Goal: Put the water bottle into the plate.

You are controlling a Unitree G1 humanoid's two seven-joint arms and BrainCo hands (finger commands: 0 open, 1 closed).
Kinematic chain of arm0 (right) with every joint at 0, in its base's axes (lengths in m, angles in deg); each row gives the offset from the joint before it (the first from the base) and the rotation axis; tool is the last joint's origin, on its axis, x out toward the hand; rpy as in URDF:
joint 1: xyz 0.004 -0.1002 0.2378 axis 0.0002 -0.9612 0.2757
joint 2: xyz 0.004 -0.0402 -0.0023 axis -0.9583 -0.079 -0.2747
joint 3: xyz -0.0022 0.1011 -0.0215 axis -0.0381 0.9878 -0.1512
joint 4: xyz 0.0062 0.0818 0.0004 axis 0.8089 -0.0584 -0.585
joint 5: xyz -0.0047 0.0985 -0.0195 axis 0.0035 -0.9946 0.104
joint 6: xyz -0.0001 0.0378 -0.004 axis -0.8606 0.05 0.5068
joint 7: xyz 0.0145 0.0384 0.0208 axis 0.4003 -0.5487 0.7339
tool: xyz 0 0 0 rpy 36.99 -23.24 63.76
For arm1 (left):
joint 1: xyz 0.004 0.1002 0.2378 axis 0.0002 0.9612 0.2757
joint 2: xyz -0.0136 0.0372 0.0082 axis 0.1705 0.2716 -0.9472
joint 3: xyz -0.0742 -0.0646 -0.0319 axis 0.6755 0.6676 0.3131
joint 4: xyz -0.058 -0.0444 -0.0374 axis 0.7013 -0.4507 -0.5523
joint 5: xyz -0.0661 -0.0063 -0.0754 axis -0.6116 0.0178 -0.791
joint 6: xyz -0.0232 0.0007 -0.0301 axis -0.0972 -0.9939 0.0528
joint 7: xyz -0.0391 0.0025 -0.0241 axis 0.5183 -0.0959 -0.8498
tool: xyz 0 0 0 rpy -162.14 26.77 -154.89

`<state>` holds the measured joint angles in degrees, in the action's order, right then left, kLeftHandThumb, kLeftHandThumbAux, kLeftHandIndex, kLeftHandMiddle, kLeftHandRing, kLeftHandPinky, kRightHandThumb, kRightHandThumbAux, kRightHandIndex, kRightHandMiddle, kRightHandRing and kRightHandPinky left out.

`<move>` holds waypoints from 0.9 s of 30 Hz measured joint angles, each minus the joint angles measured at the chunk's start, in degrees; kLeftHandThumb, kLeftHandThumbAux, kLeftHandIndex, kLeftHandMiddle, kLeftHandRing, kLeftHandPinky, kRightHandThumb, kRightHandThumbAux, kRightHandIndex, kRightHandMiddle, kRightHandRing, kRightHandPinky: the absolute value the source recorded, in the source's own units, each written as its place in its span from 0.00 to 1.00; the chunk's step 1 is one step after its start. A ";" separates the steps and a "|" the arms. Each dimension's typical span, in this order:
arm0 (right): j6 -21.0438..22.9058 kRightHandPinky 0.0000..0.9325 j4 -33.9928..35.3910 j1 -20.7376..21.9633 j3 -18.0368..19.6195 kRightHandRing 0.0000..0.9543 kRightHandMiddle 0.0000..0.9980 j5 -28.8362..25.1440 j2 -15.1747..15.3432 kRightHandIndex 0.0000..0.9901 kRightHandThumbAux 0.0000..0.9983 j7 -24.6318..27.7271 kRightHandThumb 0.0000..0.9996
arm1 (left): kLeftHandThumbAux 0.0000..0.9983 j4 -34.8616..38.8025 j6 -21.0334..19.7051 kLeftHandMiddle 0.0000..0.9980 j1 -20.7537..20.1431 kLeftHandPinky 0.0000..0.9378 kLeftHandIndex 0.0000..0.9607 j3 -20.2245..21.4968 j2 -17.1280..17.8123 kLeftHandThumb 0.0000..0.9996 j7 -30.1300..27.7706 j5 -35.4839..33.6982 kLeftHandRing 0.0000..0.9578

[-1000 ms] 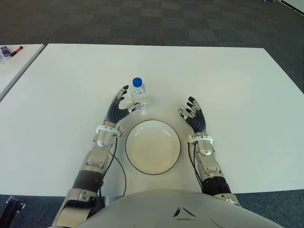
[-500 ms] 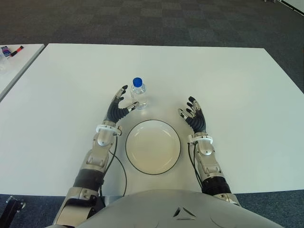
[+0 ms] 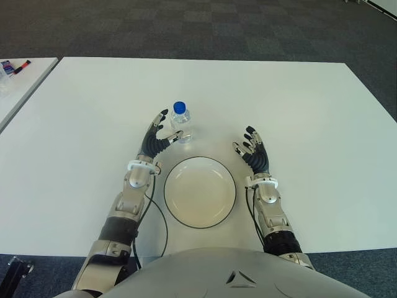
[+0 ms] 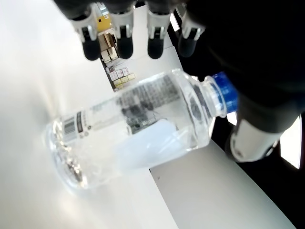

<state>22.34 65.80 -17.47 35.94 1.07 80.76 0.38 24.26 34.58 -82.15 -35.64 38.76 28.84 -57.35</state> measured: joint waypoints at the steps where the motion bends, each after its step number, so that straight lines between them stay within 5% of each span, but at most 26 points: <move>1: 0.00 0.14 0.00 -0.01 0.02 0.10 0.10 -0.04 0.00 0.08 0.77 0.05 0.32 | 0.64 -0.15 -0.22 0.00 -0.09 0.00 0.00 -0.01 -0.08 0.23 0.00 0.01 0.00; 27: -1.35 0.14 0.05 -0.99 0.17 0.09 0.09 -0.07 0.08 0.07 0.77 1.64 0.30 | 0.57 -13.89 0.02 0.00 -8.96 0.00 0.00 0.26 -3.32 0.31 1.87 -0.07 0.00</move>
<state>20.99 65.85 -18.46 36.11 1.00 80.84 2.02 10.38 34.61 -91.11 -35.38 35.44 30.71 -57.41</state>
